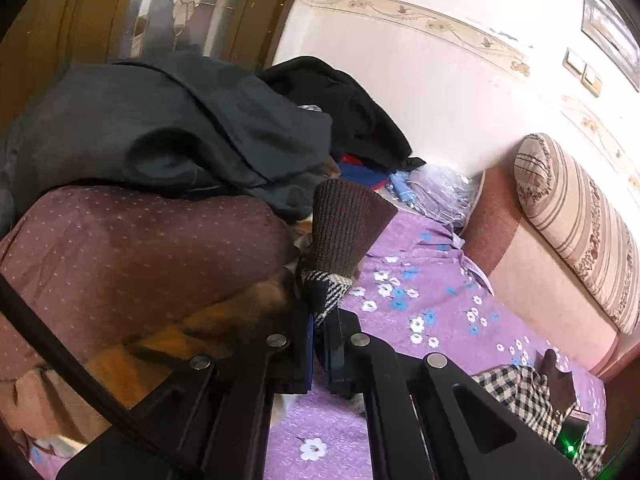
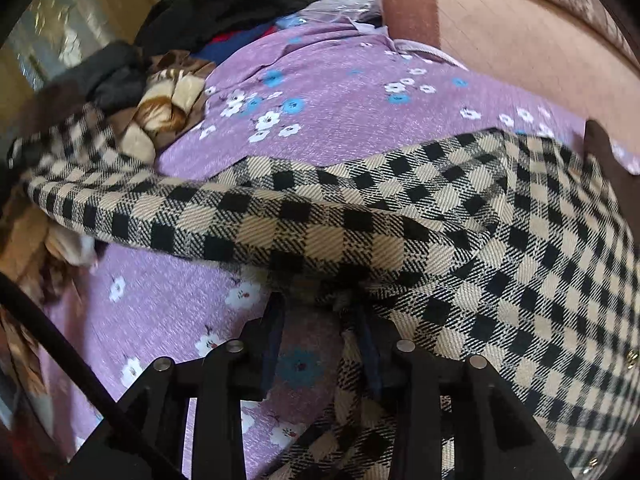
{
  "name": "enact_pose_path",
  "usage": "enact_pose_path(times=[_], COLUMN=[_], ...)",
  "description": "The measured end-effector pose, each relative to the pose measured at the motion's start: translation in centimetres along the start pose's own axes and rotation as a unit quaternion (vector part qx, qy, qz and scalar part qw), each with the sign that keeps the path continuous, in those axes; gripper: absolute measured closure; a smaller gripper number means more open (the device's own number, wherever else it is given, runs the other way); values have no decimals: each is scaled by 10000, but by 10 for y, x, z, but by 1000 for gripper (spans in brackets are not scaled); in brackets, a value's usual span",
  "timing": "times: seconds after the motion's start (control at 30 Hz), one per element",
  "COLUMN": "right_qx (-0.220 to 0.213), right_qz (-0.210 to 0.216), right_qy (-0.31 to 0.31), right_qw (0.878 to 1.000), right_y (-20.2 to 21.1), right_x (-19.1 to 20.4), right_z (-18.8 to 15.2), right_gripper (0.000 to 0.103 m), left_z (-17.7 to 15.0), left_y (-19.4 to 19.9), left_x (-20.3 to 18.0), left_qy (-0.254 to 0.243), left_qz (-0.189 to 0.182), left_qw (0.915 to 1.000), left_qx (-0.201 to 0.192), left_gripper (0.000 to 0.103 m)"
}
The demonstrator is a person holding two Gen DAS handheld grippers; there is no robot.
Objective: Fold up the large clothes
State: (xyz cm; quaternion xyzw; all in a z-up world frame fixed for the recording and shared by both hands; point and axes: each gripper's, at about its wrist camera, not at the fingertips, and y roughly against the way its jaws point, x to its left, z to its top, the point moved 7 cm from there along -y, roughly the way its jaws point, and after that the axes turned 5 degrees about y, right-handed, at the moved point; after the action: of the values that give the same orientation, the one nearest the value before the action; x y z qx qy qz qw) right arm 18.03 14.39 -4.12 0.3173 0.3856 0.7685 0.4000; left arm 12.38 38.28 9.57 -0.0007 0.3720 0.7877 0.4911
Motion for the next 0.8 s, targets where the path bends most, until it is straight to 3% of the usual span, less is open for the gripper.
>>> enact_pose_path(times=[0.2, 0.33, 0.4, 0.47, 0.6, 0.7, 0.8], right_qx=[-126, -371, -465, -504, -615, -914, -1231], right_qz=[136, 16, -236, -525, -1054, -1023, -891], right_qy=[-35, 66, 11, -162, -1009, -1900, -2520], right_qw=[9998, 9993, 9986, 9972, 9874, 9722, 9557], right_y=[36, 98, 128, 151, 197, 223, 240], right_x=[-7, -46, -77, -111, -205, -264, -303], right_z=[-13, -54, -82, -109, -160, -185, -202], right_gripper=[64, 64, 64, 64, 64, 64, 63], left_z=[-10, -27, -46, -73, -148, -224, -294], left_y=[14, 29, 37, 44, 61, 68, 68], left_x=[-43, -102, -142, -185, -276, -342, -380], left_qy=[-411, -898, -1279, -1664, -2384, -2928, -3523], left_qz=[-408, -1002, -1293, -1592, -2187, -2557, -2460], left_qw=[9983, 9909, 9832, 9726, 9435, 9144, 8909], left_qx=[-15, 69, 160, 305, 713, 1132, 1473], left_gripper=[100, 100, 100, 100, 100, 99, 90])
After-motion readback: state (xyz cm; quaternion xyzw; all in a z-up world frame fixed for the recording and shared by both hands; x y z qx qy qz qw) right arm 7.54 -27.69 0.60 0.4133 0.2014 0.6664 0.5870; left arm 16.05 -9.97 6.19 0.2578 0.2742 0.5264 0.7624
